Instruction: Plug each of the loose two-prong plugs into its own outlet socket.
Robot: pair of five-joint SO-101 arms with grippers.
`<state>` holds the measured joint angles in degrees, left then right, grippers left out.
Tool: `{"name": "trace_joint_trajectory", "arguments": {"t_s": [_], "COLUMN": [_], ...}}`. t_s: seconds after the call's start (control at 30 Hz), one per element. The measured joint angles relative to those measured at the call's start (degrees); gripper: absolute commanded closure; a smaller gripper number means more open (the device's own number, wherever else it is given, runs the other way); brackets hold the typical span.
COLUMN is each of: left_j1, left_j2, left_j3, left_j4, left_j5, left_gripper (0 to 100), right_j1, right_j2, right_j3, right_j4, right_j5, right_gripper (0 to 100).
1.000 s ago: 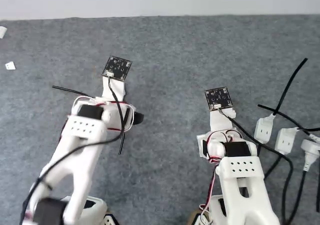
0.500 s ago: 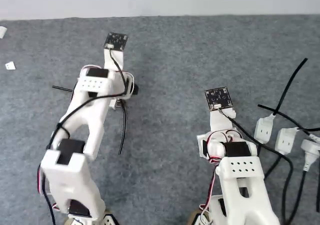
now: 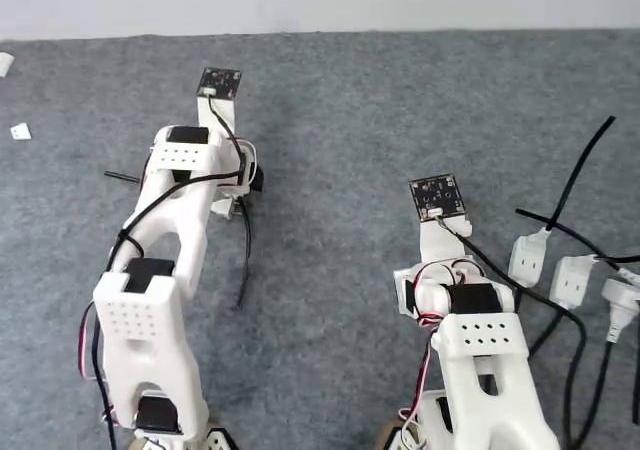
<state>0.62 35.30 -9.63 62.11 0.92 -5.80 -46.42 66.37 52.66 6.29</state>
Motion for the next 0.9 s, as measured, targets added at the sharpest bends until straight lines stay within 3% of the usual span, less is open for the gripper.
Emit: {"name": "trace_joint_trajectory", "arguments": {"t_s": [0.1,0.33,0.57,0.9], "left_j1": [-0.5,-1.0,-1.4,2.8], "left_j2": [2.2,2.6,2.9,2.9], "left_j3": [-0.6,-1.4,-3.8,-11.6], "left_j4": [0.0,0.2,0.5,10.9], "left_j5": [0.0,0.3,0.4,0.4], "left_gripper": [76,90,94,95], "right_j1": [0.0,0.0,0.0,0.0], "right_j2": [0.0,0.0,0.0,0.0], "right_j3": [0.0,0.0,0.0,0.0], "right_j4": [0.0,0.0,0.0,0.0], "right_j5": [0.0,0.0,0.0,0.0], "right_gripper": [75.8,75.8,75.8,75.8]}}
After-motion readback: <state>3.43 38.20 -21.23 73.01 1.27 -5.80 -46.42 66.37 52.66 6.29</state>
